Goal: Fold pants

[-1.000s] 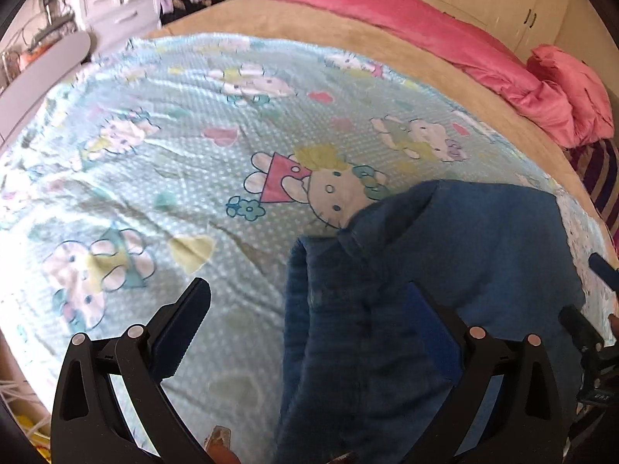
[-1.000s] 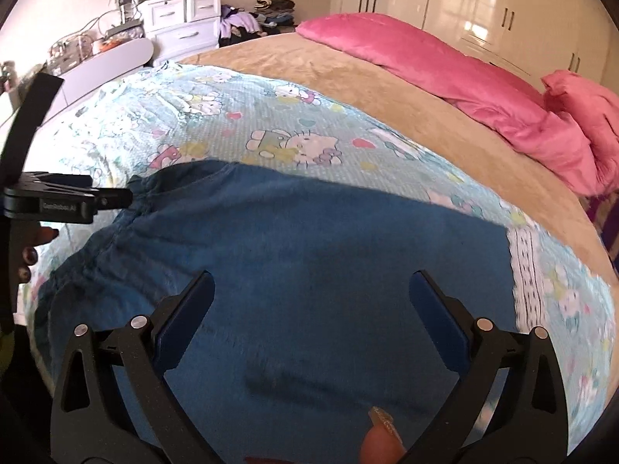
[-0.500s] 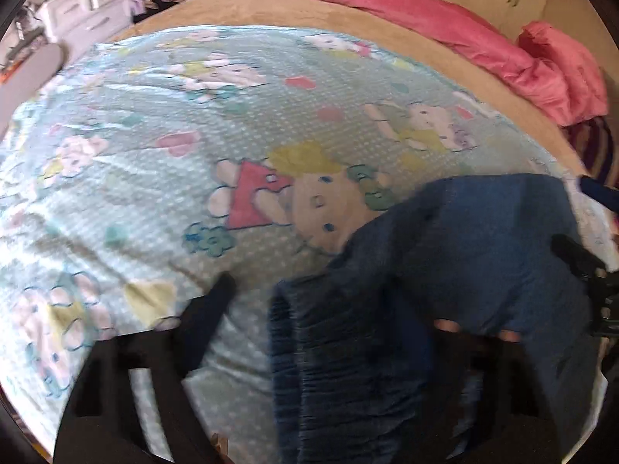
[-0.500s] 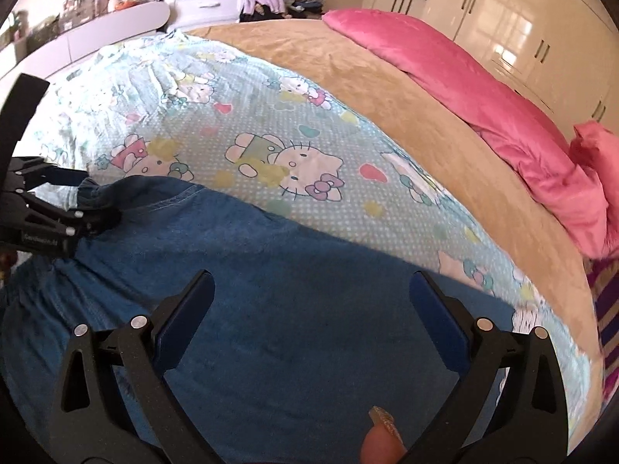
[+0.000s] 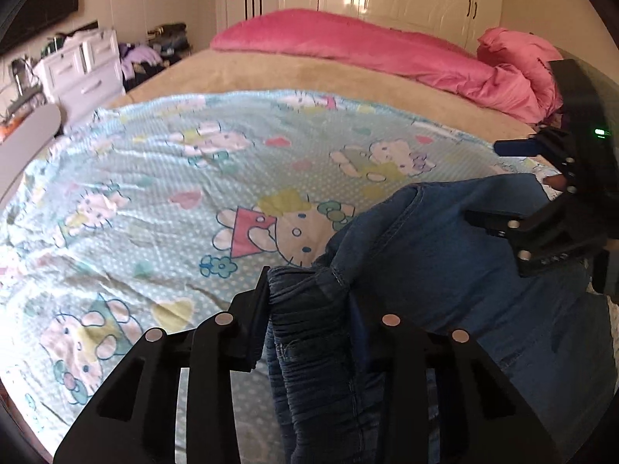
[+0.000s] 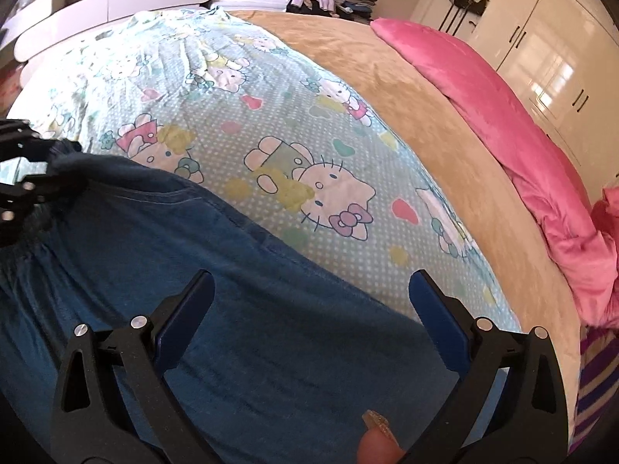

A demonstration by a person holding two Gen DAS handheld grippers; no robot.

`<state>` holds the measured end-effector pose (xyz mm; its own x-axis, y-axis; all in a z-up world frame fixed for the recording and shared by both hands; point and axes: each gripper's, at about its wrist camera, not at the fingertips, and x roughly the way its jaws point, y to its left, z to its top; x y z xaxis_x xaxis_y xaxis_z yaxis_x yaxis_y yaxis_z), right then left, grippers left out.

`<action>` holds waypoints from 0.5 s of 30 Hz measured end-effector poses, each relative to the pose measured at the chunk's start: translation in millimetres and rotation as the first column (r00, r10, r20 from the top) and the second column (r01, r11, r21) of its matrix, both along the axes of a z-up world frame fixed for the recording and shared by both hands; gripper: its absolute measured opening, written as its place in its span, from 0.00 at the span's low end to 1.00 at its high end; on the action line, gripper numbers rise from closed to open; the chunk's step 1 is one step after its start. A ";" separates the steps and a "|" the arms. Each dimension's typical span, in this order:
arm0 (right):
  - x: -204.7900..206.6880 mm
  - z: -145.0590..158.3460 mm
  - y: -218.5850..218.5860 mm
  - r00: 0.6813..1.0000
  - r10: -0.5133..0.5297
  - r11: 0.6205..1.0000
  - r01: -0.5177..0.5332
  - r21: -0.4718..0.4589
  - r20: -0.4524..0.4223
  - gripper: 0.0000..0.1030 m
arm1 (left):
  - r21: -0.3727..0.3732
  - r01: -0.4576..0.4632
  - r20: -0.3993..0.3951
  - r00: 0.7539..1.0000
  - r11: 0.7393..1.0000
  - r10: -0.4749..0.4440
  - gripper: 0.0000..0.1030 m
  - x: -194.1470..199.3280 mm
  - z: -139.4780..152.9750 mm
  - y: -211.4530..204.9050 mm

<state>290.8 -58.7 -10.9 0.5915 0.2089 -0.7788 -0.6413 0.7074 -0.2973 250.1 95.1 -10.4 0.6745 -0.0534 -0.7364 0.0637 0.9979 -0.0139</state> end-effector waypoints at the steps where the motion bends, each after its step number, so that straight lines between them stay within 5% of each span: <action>1: 1.2 0.2 0.1 1.000 0.003 1.000 -0.003 0.002 0.001 0.92 | 0.004 0.004 0.011 1.000 1.000 -0.004 0.33 -3.0 3.0 -1.2; 11: 7.0 -1.0 14.0 0.994 0.100 0.995 -0.100 -0.006 -0.051 0.68 | 0.055 0.022 0.082 0.996 0.998 -0.027 0.32 -17.1 17.6 -8.9; 15: 5.0 14.5 13.7 0.985 0.153 0.986 -0.147 0.074 -0.079 0.66 | 0.070 0.014 0.083 0.996 0.997 -0.019 0.32 -16.0 15.7 -6.2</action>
<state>295.8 -45.0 3.6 0.4821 0.3442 -0.8056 -0.7623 0.6181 -0.1921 234.2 88.8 5.2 0.7331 -0.0157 -0.6799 0.0783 0.9950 0.0615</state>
